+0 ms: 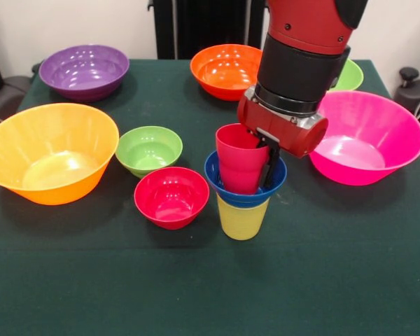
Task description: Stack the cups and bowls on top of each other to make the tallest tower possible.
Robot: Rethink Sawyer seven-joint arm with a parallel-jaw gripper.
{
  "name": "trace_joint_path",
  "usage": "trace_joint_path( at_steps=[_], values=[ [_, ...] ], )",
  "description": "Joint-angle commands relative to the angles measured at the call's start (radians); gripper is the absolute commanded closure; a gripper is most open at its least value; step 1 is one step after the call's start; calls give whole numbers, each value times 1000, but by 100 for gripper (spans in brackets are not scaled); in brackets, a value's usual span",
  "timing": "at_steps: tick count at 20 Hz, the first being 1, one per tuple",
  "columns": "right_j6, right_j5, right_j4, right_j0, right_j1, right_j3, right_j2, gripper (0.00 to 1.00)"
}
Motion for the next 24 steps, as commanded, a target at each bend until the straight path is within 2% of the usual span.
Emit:
trace_joint_path(
  at_steps=[1,9,19,20,24],
  values=[
    [136,-52,21,13,10,62,66,100],
    [154,-49,24,30,7,80,53,100],
    [130,-55,17,9,2,90,60,100],
    [128,-45,20,8,9,74,60,0],
    [125,-30,21,10,17,52,59,0]
  ],
)
